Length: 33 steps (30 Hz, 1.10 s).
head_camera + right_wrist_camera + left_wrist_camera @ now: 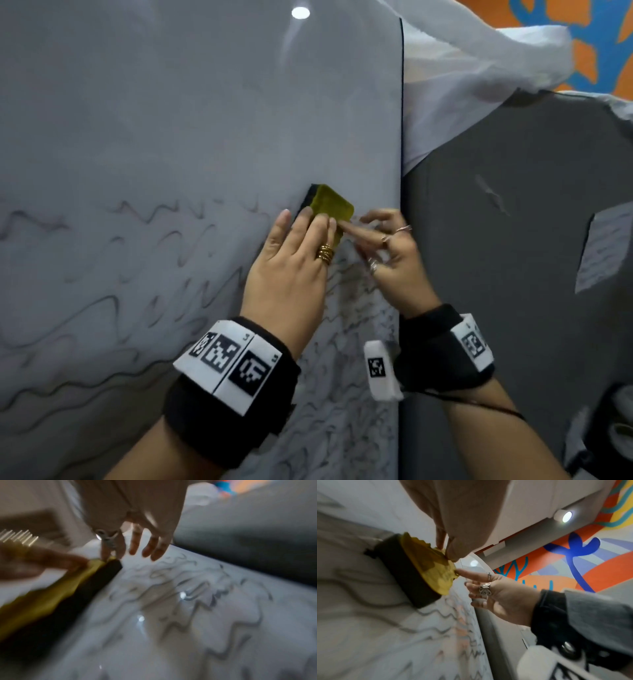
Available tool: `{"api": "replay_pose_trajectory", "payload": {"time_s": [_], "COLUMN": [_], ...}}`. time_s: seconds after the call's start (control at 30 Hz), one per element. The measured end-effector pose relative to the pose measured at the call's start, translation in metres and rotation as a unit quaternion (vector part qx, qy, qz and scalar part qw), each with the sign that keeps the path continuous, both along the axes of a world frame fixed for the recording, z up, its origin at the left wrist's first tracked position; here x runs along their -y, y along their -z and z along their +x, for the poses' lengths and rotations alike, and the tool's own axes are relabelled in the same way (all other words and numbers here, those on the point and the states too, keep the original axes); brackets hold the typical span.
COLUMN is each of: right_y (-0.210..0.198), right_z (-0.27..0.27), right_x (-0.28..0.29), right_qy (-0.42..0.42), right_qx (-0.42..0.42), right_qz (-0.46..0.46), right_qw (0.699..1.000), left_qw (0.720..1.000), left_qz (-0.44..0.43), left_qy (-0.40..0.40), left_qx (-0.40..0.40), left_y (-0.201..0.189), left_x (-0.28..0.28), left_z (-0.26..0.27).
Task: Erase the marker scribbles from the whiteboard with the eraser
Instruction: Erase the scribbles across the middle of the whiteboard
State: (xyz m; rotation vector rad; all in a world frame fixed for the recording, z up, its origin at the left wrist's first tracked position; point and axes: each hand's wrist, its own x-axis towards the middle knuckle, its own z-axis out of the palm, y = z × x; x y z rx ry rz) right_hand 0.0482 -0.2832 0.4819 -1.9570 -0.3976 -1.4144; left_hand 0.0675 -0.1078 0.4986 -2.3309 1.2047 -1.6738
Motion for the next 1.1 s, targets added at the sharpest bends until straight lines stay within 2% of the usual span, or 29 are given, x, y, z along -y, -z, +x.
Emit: {"api": "replay_pose_trajectory", "payload": {"time_s": [0.07, 0.1, 0.17, 0.23, 0.33, 0.43, 0.53, 0.63, 0.73, 0.8, 0.87, 0.97, 1.1], "right_y": [-0.003, -0.002, 0.002, 0.004, 0.0, -0.003, -0.001, 0.002, 0.002, 0.0, -0.002, -0.002, 0.0], "right_z": [0.0, 0.002, 0.008, 0.011, 0.012, 0.013, 0.018, 0.023, 0.025, 0.026, 0.028, 0.031, 0.033], "right_x": [0.018, 0.024, 0.031, 0.026, 0.019, 0.016, 0.021, 0.033, 0.033, 0.025, 0.013, 0.003, 0.006], "right_qy": [0.057, 0.115, 0.216, 0.25, 0.254, 0.266, 0.202, 0.144, 0.139, 0.155, 0.174, 0.178, 0.169], "right_qx": [0.0, -0.025, -0.095, -0.132, -0.132, -0.096, -0.077, -0.088, -0.1, -0.103, -0.135, -0.135, -0.131], "right_qz": [0.128, 0.155, 0.135, 0.109, 0.121, 0.093, 0.016, -0.025, -0.022, -0.004, 0.041, 0.08, 0.088], "right_qw": [0.99, 0.981, 0.962, 0.953, 0.951, 0.955, 0.976, 0.985, 0.985, 0.982, 0.975, 0.971, 0.973], "left_qw": [1.0, 0.999, 0.996, 0.99, 0.985, 0.989, 0.992, 0.991, 0.987, 0.982, 0.982, 0.986, 0.966], "left_qz": [-0.03, -0.044, -0.064, -0.106, -0.148, -0.116, -0.061, -0.08, -0.124, -0.159, -0.16, -0.13, -0.227], "left_qy": [-0.003, -0.014, -0.063, -0.086, -0.083, -0.082, -0.098, -0.057, -0.079, -0.097, -0.101, -0.104, -0.116], "left_qx": [0.005, 0.007, -0.01, -0.019, 0.013, 0.039, 0.058, 0.087, 0.065, 0.022, -0.003, 0.024, 0.042], "left_y": [0.005, 0.009, 0.018, 0.022, 0.018, 0.011, -0.002, -0.015, -0.017, -0.014, -0.008, -0.012, -0.019], "left_x": [0.009, 0.014, 0.024, 0.035, 0.051, 0.05, 0.035, 0.002, -0.028, -0.021, 0.0, -0.006, -0.052], "left_z": [0.001, 0.002, 0.006, 0.006, 0.006, 0.011, 0.018, 0.022, 0.016, 0.009, 0.002, 0.006, 0.009]}}
